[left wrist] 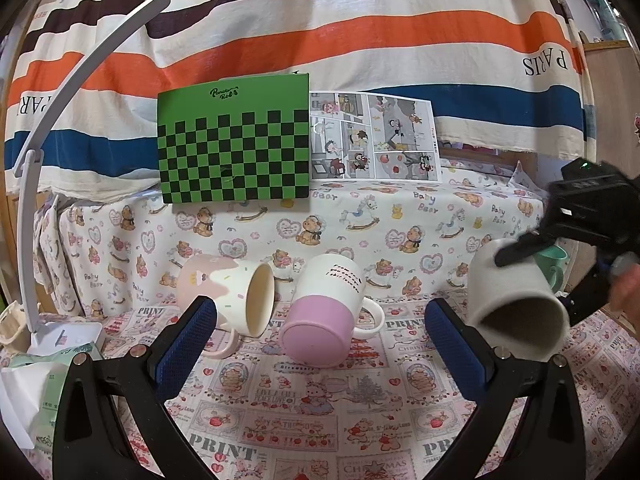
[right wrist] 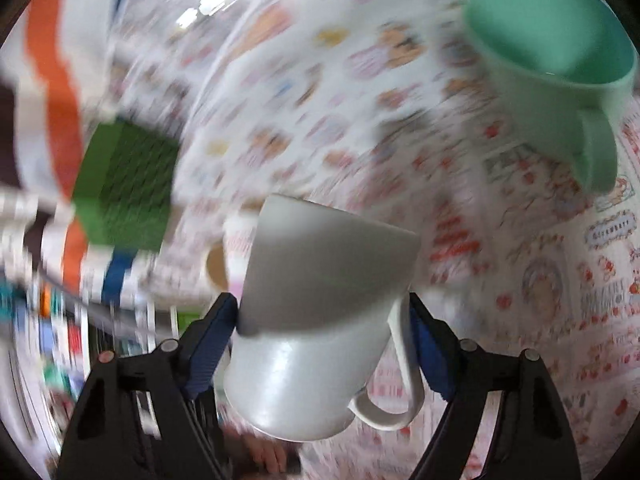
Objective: Flip cup upside down
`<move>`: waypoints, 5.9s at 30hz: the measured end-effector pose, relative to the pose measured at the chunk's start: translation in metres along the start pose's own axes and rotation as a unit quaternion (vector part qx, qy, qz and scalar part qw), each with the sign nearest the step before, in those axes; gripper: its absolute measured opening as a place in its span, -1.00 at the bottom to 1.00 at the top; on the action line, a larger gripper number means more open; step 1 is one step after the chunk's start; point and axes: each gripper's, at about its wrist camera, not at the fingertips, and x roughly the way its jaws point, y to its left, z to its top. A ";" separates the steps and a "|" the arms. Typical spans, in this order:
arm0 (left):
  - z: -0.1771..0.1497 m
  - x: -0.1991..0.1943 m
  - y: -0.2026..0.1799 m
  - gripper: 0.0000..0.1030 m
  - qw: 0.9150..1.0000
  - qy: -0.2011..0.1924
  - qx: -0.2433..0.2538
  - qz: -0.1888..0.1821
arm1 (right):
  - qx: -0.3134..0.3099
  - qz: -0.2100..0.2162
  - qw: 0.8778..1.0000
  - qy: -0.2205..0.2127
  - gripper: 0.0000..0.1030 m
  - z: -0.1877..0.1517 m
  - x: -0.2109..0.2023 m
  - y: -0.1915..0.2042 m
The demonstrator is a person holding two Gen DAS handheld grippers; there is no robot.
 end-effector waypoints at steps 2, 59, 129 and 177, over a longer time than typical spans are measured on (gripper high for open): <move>0.000 0.000 0.000 1.00 1.000 0.000 -0.001 0.000 | -0.044 -0.006 0.999 0.031 0.59 -0.010 0.005 0.010; 0.052 0.085 -0.077 1.00 0.942 0.323 -0.025 -0.088 | -0.341 -0.246 0.810 -0.409 1.00 -0.077 -0.094 -0.046; 0.017 0.004 -0.091 0.87 0.988 0.112 -0.021 -0.102 | -0.323 -0.268 0.806 -0.418 1.00 -0.074 -0.097 -0.049; -0.012 -0.043 -0.033 1.00 0.999 0.005 -0.013 0.033 | -0.343 -0.260 0.807 -0.404 1.00 -0.075 -0.091 -0.046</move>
